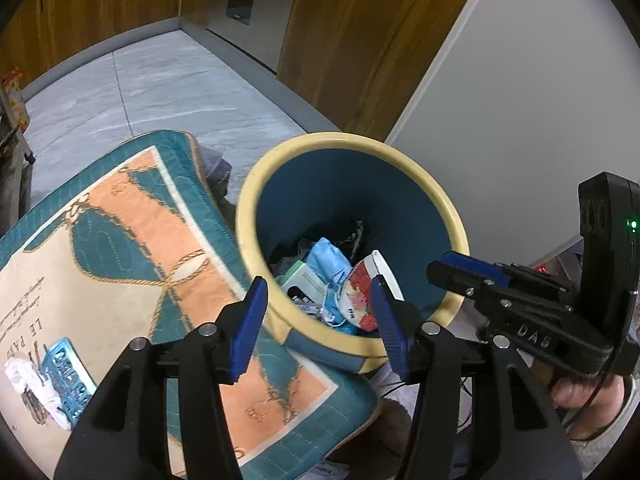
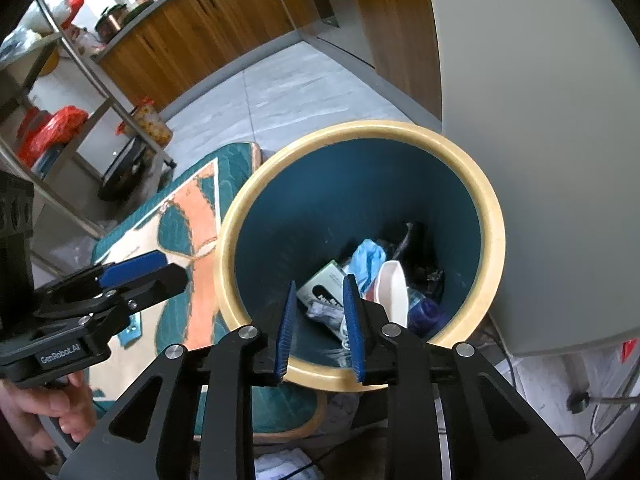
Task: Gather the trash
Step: 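Carry the cup and gold wrapper over the bin and open both grippers, then move both open grippers back over the cushion toward the tissue and blister pack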
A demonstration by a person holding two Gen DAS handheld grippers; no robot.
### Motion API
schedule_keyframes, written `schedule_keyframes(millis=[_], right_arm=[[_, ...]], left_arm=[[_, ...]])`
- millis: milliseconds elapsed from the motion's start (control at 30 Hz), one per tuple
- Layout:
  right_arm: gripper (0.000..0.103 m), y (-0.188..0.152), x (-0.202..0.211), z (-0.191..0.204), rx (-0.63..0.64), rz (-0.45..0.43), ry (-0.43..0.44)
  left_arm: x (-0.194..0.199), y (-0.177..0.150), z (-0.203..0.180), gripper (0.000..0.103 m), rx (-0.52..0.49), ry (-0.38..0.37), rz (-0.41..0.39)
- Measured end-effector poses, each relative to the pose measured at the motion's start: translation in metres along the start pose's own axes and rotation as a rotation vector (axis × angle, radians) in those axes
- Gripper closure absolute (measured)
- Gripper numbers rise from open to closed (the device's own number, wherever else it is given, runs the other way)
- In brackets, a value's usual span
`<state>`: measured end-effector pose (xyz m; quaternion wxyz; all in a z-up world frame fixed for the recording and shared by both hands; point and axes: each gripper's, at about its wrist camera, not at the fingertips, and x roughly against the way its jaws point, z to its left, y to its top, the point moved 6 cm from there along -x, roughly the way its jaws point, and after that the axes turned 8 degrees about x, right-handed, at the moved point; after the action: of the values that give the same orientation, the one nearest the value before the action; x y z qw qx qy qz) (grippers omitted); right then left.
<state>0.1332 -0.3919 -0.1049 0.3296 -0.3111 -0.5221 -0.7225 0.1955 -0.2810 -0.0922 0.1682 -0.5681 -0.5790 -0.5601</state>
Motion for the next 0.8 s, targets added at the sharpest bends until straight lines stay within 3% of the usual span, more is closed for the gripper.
schedule_keyframes(millis=[267, 800], right_arm=[[0.055, 0.005, 0.003, 0.016, 0.005, -0.030, 0.029], [0.037, 0.015, -0.003, 0.061, 0.086, -0.059, 0.061]], left_arm=[[0.017, -0.002, 0.033, 0.031, 0.046, 0.043, -0.030], [0.056, -0.009, 0.116, 0.024, 0.196, 0.111, -0.094]])
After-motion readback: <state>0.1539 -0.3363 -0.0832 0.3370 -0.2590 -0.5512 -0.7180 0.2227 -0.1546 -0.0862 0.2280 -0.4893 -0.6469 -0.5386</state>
